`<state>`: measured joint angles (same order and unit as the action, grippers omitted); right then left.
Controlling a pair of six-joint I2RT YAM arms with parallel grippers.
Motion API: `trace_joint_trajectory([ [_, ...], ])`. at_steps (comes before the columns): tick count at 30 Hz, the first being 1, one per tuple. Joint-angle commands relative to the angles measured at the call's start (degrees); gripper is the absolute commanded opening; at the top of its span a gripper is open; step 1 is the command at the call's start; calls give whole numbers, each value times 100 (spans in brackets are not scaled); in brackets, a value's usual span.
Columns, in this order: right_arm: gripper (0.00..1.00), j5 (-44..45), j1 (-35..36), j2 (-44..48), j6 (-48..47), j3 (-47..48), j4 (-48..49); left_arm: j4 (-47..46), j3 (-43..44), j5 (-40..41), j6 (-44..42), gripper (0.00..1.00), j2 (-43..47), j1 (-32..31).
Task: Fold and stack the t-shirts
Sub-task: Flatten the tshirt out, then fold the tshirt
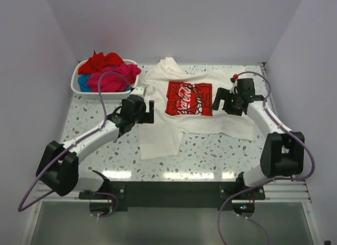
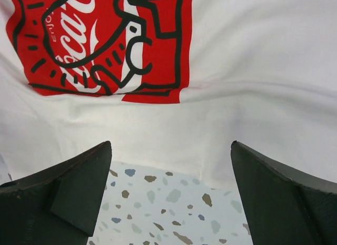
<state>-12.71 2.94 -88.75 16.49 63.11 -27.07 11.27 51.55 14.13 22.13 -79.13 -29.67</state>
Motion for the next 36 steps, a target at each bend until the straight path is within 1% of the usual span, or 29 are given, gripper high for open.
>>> trace_joint_trajectory([
  [1, 99, 163, -100, 577, 100, -535, 35, 858, -933, 1039, 844, 99, 415, -320],
  [4, 99, 190, -188, 1007, 170, -800, 61, 1148, -1426, 1223, 1319, 96, 916, -513],
  [5, 99, 181, -215, 1078, 205, -948, 79, 1237, -1498, 1380, 1433, 96, 1013, -583],
  [8, 99, 199, -268, 1281, 275, -1151, 114, 1431, -1648, 1478, 1759, 93, 1242, -812],
  [11, 99, 164, -285, 1317, 302, -1275, 184, 1501, -1631, 1417, 1970, 89, 1234, -1118],
  [16, 99, 207, -285, 1334, 276, -1442, 220, 1545, -1692, 1268, 2313, 84, 1146, -1453],
  [17, 99, 208, -459, 1360, 284, -1512, 237, 1563, -1709, 1233, 2366, 84, 1128, -1567],
  [22, 99, 164, -628, 1474, 276, -1714, 316, 1642, -1771, 1180, 2700, 79, 1023, -1902],
  [23, 99, 120, -689, 1509, 276, -1732, 325, 1651, -1780, 1180, 2770, 76, 970, -1980],
  [28, 99, 67, -795, 1562, 241, -1767, 317, 1695, -1868, 1145, 2893, 69, 935, -2078],
  [32, 99, 49, -839, 1580, 232, -1794, 316, 1546, -1964, 1005, 2876, 64, 917, -2087],
  [36, 99, 32, -874, 1589, 232, -1811, 316, 1343, -2043, 820, 2858, 63, 777, -2095],
])
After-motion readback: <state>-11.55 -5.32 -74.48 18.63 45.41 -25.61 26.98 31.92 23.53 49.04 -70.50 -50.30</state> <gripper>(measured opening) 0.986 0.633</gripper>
